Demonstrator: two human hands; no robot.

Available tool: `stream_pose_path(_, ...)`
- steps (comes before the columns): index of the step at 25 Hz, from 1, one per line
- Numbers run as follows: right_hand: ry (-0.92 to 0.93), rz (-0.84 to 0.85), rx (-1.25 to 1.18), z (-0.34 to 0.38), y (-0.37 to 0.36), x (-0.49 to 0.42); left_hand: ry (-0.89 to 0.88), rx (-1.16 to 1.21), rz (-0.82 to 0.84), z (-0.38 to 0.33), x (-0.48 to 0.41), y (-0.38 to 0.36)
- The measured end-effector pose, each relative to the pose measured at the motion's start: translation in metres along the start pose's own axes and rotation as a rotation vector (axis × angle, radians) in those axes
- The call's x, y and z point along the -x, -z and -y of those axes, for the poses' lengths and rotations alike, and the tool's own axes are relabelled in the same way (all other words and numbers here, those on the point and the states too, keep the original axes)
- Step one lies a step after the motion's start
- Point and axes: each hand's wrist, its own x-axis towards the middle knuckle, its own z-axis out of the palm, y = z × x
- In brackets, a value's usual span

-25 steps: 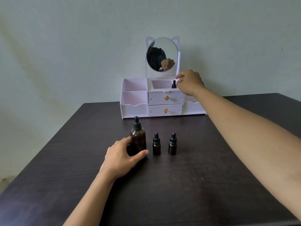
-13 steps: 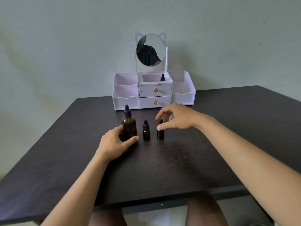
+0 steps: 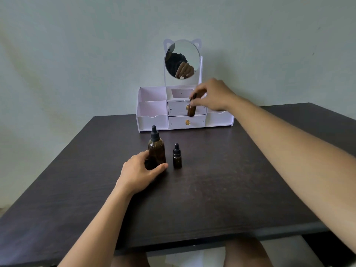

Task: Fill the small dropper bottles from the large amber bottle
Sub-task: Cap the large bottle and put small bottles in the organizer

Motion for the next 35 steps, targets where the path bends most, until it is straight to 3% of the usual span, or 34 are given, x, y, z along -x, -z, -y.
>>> stream_pose_path(3,-0.038,-0.221,0.037,0.002,-0.004,-0.042,-0.012,-0.005,-0.005,0.000,-0.001,0.000)
stream_pose_path(7,-0.105,-0.319,0.087,-0.004,-0.027,-0.076,-0.018,-0.016,-0.009,0.001,-0.002,-0.002)
stream_pose_path(25,-0.238,-0.135,0.157,-0.032,-0.064,-0.113,-0.011,-0.023,-0.014,0.002,-0.007,-0.002)
stream_pose_path(31,-0.131,-0.267,0.106,-0.022,-0.049,-0.074,-0.013,-0.035,-0.002,0.003,-0.007,-0.001)
stream_pose_path(33,-0.052,-0.169,-0.015,-0.016,-0.043,-0.043,-0.008,-0.024,-0.003,0.002,-0.006,0.000)
stream_pose_path(35,0.023,0.192,-0.112,-0.005,-0.038,-0.003,-0.004,-0.015,-0.004,0.000,-0.005,0.000)
